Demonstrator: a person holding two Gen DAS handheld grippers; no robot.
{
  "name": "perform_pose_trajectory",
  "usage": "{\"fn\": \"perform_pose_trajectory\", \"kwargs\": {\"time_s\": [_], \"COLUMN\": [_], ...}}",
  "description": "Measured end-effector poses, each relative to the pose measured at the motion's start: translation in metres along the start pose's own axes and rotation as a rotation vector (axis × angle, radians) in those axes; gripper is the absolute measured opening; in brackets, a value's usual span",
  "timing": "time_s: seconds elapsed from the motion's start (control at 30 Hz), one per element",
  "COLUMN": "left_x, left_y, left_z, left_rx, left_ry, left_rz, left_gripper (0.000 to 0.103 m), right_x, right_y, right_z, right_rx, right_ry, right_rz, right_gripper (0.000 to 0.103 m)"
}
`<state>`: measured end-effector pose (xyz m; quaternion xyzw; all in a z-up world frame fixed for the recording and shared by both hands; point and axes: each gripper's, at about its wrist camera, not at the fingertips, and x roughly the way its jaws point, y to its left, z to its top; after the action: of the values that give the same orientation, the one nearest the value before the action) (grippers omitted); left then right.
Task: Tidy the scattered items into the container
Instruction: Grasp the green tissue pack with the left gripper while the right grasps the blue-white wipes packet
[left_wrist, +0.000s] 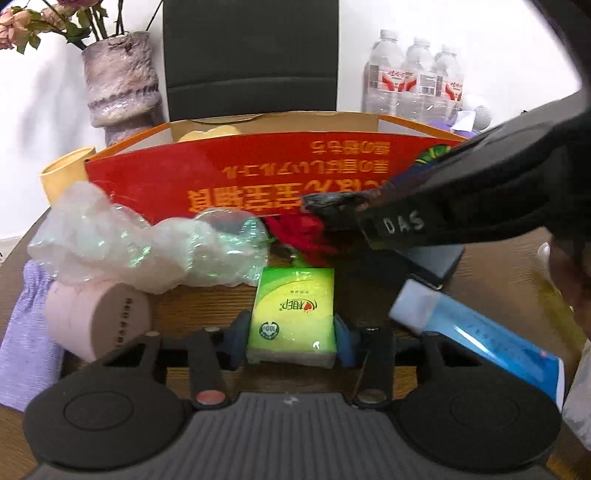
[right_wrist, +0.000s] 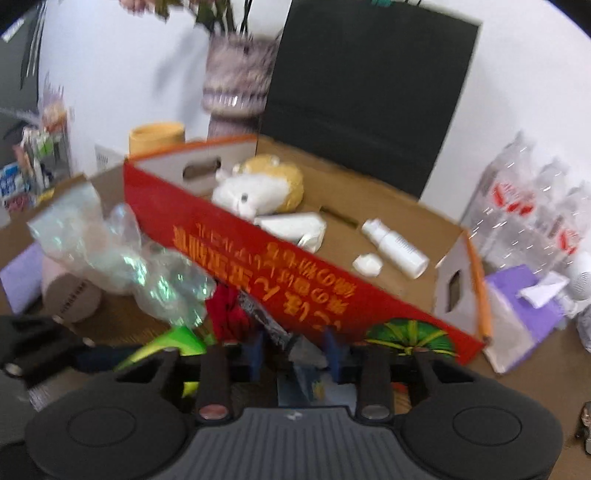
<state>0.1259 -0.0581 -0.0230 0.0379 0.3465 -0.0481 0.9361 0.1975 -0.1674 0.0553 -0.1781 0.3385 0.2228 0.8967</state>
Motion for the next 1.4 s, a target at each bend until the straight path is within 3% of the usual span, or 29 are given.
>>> {"fn": "perform_pose_trajectory", "kwargs": {"time_s": [0.1, 0.17, 0.3, 0.43, 0.5, 0.57, 0.6, 0.63, 0.67, 0.7, 0.8, 0.9, 0.97, 1.03, 1.1, 1.17, 1.4], "left_x": [-0.016, -0.036, -0.081, -0.093, -0.097, -0.101, -0.103, -0.105, -0.107, -0.109, -0.105, -0.099, -0.097, -0.097, -0.096, -0.096, -0.1], "left_y": [0.012, 0.022, 0.034, 0.043, 0.044, 0.046, 0.048, 0.05, 0.052, 0.053, 0.045, 0.04, 0.042, 0.046, 0.049, 0.05, 0.053], "left_z": [-0.005, -0.011, -0.033, -0.054, -0.065, -0.071, -0.073, -0.074, -0.076, -0.075, -0.072, -0.075, -0.077, -0.079, -0.079, -0.079, -0.076], "left_rx": [0.008, -0.011, 0.014, 0.029, 0.038, 0.02, 0.008, -0.003, -0.018, -0.028, 0.019, 0.034, 0.017, -0.002, -0.017, -0.025, -0.047], "left_ry": [-0.01, -0.02, -0.064, -0.008, 0.007, 0.021, 0.011, -0.002, -0.024, -0.041, -0.032, -0.014, -0.007, -0.013, -0.018, -0.021, -0.036], "left_rz": [0.029, 0.028, 0.052, 0.076, 0.079, 0.074, 0.059, 0.042, 0.028, 0.019, 0.042, 0.055, 0.05, 0.043, 0.047, 0.052, 0.044], "left_gripper": [0.046, 0.046, 0.046, 0.046, 0.047, 0.051, 0.06, 0.072, 0.078, 0.082, 0.081, 0.068, 0.066, 0.049, 0.047, 0.046, 0.046], "right_x": [-0.002, -0.029, -0.087, -0.096, -0.087, -0.085, -0.091, -0.097, -0.102, -0.106, -0.106, -0.093, -0.085, -0.081, -0.078, -0.079, -0.093], "right_y": [0.005, 0.009, 0.022, 0.036, 0.037, 0.04, 0.044, 0.048, 0.054, 0.06, 0.07, 0.077, 0.082, 0.086, 0.09, 0.092, 0.082], "right_z": [-0.004, -0.01, -0.041, -0.091, -0.112, -0.125, -0.127, -0.128, -0.129, -0.129, -0.125, -0.121, -0.118, -0.116, -0.114, -0.115, -0.125], "right_rx": [0.031, 0.08, 0.252, 0.499, 0.638, 0.675, 0.638, 0.597, 0.53, 0.456, 0.319, 0.26, 0.236, 0.218, 0.215, 0.22, 0.354], "right_ry": [-0.001, -0.062, -0.148, -0.079, -0.011, 0.026, 0.004, -0.019, -0.049, -0.082, -0.092, -0.076, -0.066, -0.071, -0.086, -0.097, -0.134], "right_rz": [-0.024, -0.029, 0.125, 0.248, 0.287, 0.271, 0.23, 0.186, 0.136, 0.079, -0.01, 0.015, 0.027, 0.032, 0.035, 0.025, 0.029], "right_gripper": [0.013, 0.01, 0.01, 0.01, 0.016, 0.029, 0.038, 0.062, 0.077, 0.078, 0.076, 0.067, 0.06, 0.057, 0.047, 0.013, 0.009]}}
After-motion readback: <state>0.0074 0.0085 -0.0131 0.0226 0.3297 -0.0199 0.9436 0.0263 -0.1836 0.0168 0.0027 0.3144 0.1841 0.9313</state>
